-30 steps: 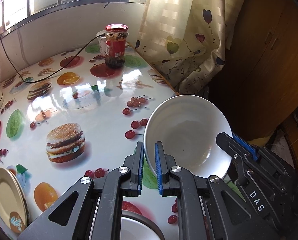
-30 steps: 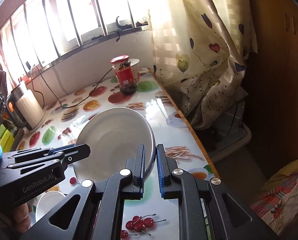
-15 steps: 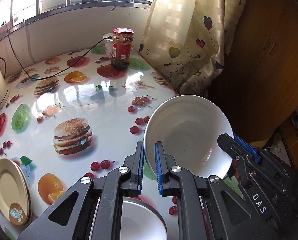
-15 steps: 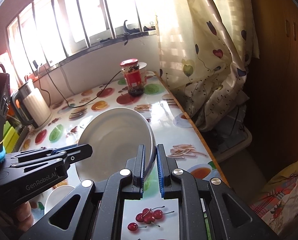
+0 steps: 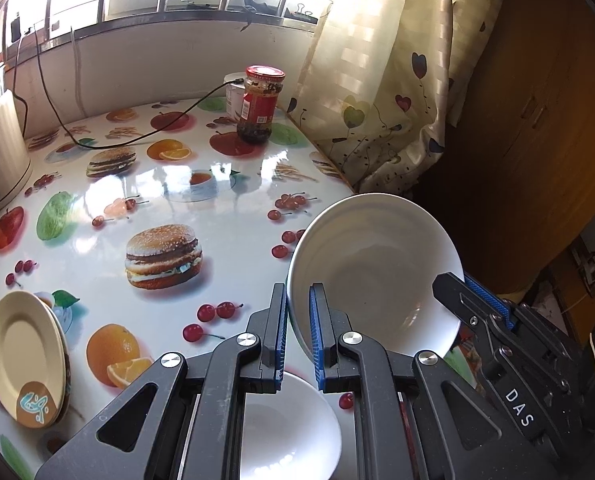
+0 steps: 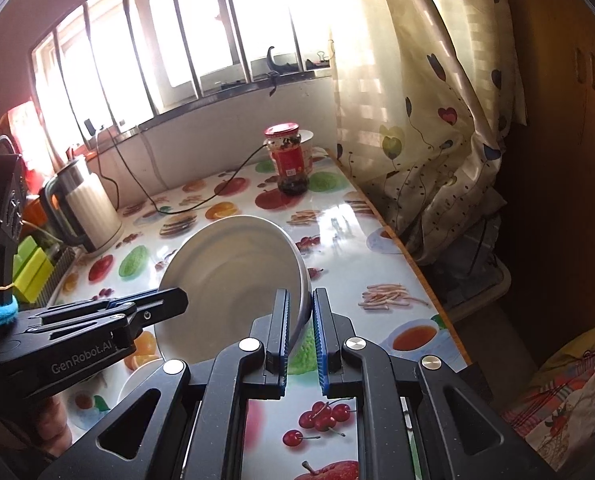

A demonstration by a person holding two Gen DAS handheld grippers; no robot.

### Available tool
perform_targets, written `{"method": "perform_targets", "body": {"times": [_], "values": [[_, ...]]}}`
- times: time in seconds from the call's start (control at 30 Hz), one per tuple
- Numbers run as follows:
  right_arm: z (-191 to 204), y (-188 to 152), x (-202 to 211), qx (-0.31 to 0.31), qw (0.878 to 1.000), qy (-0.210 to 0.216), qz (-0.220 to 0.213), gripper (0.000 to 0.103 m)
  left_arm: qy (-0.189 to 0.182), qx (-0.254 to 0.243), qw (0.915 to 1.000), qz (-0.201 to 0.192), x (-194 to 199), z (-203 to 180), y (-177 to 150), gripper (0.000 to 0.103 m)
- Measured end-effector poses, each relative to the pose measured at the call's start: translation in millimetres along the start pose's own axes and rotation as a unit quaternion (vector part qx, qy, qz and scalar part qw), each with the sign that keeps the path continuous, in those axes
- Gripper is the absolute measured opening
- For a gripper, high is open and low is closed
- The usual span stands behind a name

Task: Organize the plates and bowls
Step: 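Lift the bowl with both grippers and carry it toward the bowl stack, then lower the held bowl onto the stacked bowls with both grippers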

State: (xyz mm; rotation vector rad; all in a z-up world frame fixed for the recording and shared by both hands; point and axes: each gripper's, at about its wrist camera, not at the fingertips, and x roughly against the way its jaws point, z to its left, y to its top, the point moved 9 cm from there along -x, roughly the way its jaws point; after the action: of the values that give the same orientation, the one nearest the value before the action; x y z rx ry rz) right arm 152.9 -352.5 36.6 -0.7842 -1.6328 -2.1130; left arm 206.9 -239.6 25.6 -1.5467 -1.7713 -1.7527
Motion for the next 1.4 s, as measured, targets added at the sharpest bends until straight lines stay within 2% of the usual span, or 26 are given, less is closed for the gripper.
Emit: {"method": "perform_targets", "body": {"times": [0.53,1.4], "values": [[33.5,-20.9,19.0,0.004,1.0,0.027,0.006,0.012,0.0,0.028,0.9995,-0.016,32.5,23.5,-22.0,0.011],[71.8,-63.8,11.0,0.017,0.997,0.059,0.047,0.012,0.02,0.068,0.9975,-0.001,44.2,65.8,-68.5,0.011]]}}
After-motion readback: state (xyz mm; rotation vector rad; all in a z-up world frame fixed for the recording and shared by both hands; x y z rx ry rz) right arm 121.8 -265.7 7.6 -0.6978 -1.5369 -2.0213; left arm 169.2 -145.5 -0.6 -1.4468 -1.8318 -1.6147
